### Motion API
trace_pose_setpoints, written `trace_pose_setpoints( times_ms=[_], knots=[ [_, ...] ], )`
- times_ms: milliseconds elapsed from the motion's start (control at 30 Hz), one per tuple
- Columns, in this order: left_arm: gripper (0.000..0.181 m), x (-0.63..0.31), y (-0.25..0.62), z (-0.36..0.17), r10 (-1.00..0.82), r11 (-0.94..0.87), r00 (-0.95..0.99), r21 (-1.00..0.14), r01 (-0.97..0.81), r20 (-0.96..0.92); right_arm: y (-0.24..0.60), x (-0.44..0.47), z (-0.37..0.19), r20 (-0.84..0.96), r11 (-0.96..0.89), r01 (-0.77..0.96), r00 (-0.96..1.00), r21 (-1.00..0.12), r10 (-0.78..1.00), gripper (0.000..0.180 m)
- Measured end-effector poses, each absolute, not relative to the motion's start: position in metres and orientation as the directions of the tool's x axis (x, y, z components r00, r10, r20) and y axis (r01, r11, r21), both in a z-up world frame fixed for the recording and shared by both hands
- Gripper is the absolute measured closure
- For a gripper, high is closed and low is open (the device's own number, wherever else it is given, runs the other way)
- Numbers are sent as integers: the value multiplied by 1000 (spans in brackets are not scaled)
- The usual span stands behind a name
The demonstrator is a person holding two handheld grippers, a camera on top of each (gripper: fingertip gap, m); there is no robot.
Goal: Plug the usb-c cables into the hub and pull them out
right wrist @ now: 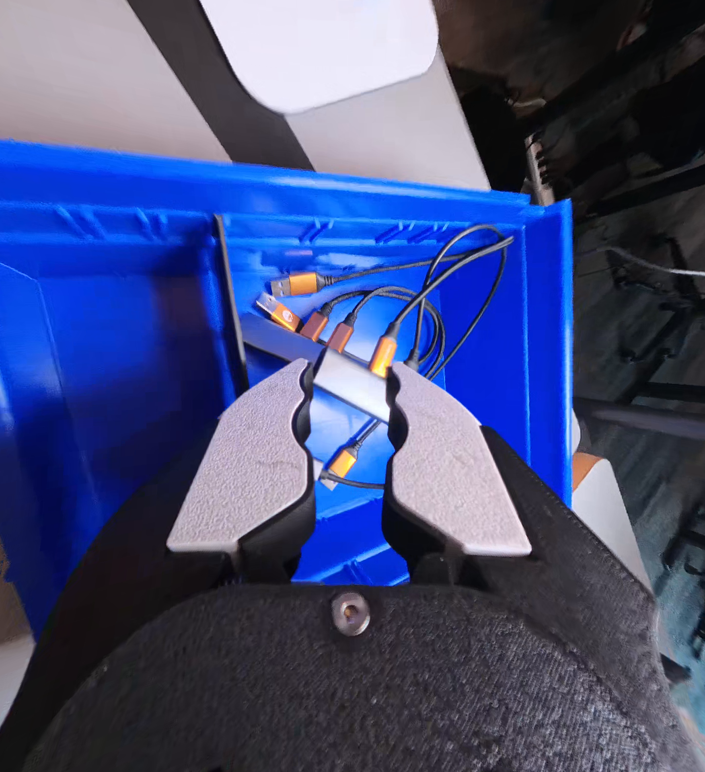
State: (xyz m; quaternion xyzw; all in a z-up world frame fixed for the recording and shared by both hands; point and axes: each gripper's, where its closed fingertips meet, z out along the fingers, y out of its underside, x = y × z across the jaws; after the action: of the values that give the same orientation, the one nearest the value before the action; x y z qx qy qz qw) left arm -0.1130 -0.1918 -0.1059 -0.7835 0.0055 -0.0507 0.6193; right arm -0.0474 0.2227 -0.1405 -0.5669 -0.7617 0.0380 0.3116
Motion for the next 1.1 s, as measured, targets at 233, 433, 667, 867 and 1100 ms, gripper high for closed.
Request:
trace_pose_setpoints(
  times_ms=[233, 433, 667, 867, 1100],
  knots=[
    [134, -120, -192, -110, -36, -245, 996, -967, 65, 76, 162, -35, -51, 305, 243, 532, 30, -811, 952, 140],
    [129, -138, -195, -107, 32, -273, 999, -962, 30, 22, 102, 21, -63, 229, 168, 386, 115, -907, 967, 141],
    [123, -192, -200, -127, 145, -485, 977, -872, -68, -157, 96, 49, -141, 332, 190, 544, 176, -817, 927, 137],
    [117, -227, -205, -186, 44, -791, 941, -587, -172, -335, 92, 31, -167, 462, 312, 721, 13, -619, 887, 132],
    [146, -232, -188, -223, -149, -837, 864, -404, -370, -481, 100, 5, -198, 448, 324, 798, -76, -509, 891, 152]
  ],
)
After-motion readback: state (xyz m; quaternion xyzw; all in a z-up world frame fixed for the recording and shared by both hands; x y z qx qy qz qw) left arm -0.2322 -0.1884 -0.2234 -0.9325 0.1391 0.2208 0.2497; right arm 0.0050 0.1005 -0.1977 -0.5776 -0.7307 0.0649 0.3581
